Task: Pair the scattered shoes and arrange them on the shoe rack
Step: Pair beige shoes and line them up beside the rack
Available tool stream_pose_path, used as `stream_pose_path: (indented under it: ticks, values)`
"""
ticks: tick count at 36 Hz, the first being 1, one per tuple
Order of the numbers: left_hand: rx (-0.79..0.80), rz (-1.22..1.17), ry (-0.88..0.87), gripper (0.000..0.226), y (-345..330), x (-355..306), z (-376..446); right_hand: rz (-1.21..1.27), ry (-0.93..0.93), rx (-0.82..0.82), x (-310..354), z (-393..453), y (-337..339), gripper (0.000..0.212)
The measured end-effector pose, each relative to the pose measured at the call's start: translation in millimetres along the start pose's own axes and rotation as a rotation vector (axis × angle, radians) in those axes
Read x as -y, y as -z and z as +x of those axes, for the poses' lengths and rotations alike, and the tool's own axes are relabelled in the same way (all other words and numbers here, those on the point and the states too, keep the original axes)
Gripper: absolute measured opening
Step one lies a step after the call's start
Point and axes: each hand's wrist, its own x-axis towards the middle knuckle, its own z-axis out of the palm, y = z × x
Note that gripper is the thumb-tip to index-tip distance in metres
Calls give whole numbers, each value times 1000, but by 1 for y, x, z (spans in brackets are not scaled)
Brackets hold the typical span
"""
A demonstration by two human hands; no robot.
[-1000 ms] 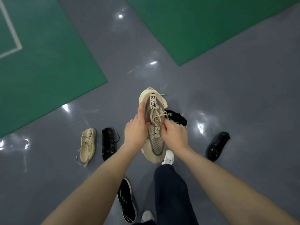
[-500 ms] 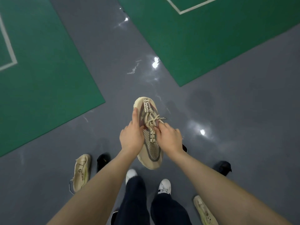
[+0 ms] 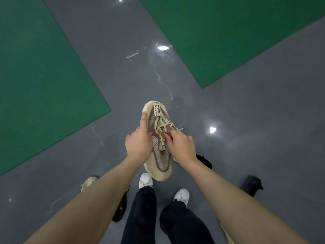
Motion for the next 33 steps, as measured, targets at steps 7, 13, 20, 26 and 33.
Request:
stream_pose_path:
  ticks: [7,13,20,26,33]
  values:
    - [9,-22,75,63,-48,29,55,150,2,132,-38,48,-47,33]
    - [-7,-105,145,64,-98,54,109,260,-239,113,-84,98,-112,27]
    - [50,-125,191,64,-182,85,154,133,-294,151,-137,138,-193,23]
    - [73,-140,217,63,-249,111,176,-115,-318,224,-193,157,-263,38]
    - [79,-144,184,63,-308,127,216,-188,-369,270,-238,171,-328,82]
